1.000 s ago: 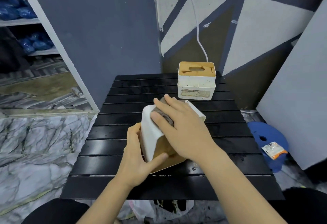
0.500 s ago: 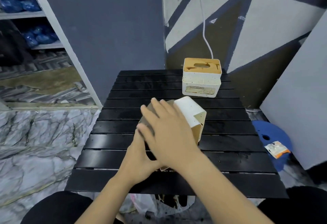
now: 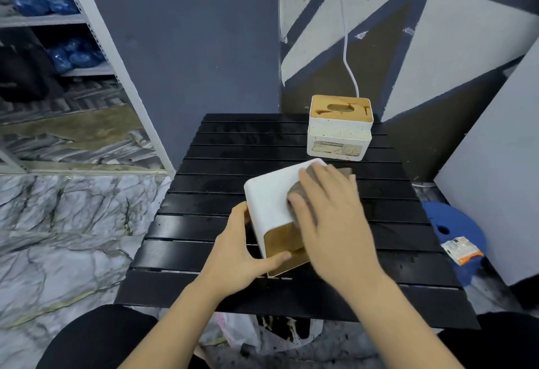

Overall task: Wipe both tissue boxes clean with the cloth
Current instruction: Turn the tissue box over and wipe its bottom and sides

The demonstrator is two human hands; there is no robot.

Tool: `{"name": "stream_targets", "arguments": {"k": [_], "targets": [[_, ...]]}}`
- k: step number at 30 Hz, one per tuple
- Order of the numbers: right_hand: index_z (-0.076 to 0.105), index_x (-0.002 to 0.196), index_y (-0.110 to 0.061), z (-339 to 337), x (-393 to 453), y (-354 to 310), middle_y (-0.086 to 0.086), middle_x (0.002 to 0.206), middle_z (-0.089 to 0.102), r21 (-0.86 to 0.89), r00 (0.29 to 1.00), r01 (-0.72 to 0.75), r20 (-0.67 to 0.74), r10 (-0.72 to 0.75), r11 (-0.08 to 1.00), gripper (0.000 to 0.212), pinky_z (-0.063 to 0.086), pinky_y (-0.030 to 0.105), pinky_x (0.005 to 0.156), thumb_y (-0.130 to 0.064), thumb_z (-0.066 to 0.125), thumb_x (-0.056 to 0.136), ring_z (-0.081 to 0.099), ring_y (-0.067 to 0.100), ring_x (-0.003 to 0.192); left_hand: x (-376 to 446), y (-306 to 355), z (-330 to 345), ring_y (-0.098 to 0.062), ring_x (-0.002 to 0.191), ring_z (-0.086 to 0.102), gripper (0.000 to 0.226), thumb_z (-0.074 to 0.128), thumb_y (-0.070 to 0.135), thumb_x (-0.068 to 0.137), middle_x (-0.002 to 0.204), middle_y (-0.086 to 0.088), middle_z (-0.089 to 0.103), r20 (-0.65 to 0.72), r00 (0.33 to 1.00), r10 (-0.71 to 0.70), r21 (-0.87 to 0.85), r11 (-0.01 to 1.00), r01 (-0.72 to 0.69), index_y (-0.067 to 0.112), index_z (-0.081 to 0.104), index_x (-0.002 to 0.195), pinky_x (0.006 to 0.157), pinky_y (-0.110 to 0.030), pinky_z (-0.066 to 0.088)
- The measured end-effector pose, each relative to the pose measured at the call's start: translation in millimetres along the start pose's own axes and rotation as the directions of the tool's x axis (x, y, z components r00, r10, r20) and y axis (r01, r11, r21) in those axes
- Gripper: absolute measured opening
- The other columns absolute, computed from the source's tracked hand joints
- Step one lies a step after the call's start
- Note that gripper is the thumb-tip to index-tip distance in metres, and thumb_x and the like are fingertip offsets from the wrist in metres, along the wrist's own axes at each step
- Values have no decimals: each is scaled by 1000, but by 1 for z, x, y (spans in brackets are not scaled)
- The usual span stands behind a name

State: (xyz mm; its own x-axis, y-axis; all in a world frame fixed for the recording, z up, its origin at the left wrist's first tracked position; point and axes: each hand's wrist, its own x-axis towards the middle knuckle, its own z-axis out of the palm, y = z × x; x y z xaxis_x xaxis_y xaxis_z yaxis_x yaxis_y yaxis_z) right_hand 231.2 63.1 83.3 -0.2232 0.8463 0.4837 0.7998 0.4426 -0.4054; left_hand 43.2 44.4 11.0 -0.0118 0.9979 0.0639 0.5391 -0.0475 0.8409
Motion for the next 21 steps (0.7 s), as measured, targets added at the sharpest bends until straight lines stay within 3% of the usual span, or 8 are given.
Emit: {"name": "stream_targets", "arguments": {"k": [4,6,8,12,14,16,18,21], "targets": [[63,133,-10,14,5,-35,13,140,59,-47,984,134,125,-127,990,49,28,51,121,-42,43,102,51,32,132,4,-1,1,-2,114,59,80,81,49,68,127,20,59,12,999,36,43,998,-36,42,41,137,90,-30,53],[58,142,-14,23,17,-47,15,151,51,-83,956,189,244,-164,978,59,24,53,123,-52,47,98,44,35,140,3,2,2,3,112,59,60,69,49,70,125,20,59,0,998,64,80,995,-64,46,50,127,89,-29,54],[52,148,-15,32,30,-52,16,160,40,-118,915,275,336,-222,954,60,16,53,126,-46,57,97,33,37,148,3,5,2,5,104,60,50,65,49,67,112,22,63,-11,998,56,68,996,-55,45,55,115,83,-29,56],[67,133,-13,37,41,-47,14,157,46,-23,880,358,344,-329,933,42,12,44,126,-23,66,92,36,35,146,6,1,0,2,110,62,69,78,47,66,118,21,64,0,1000,29,11,1000,-29,31,54,128,89,-31,55],[78,111,-12,35,37,-36,10,145,60,82,853,417,308,-421,905,31,21,37,121,-19,75,82,48,32,139,7,-3,1,-3,113,63,80,82,40,66,119,18,64,-1,1000,23,-35,999,-23,20,47,135,93,-39,56],[80,104,-14,28,29,-22,6,137,67,221,823,440,287,-489,870,28,31,32,117,-19,81,76,54,28,134,4,-3,3,-2,107,66,84,81,39,65,113,21,65,-4,1000,29,-28,999,-29,12,44,137,88,-35,56],[81,107,-15,18,20,-10,3,135,69,350,823,426,233,-518,834,33,34,27,117,-17,84,74,57,23,133,3,0,4,-3,110,66,89,83,43,62,116,19,65,-9,1000,20,-51,999,-21,26,43,140,87,-25,54],[81,111,-17,1,8,4,-2,133,70,490,865,356,149,-479,795,36,41,27,114,-22,86,76,60,14,130,2,0,2,-2,124,57,98,93,43,62,132,23,57,-25,1000,9,-56,998,-11,44,36,141,98,-31,51]]}}
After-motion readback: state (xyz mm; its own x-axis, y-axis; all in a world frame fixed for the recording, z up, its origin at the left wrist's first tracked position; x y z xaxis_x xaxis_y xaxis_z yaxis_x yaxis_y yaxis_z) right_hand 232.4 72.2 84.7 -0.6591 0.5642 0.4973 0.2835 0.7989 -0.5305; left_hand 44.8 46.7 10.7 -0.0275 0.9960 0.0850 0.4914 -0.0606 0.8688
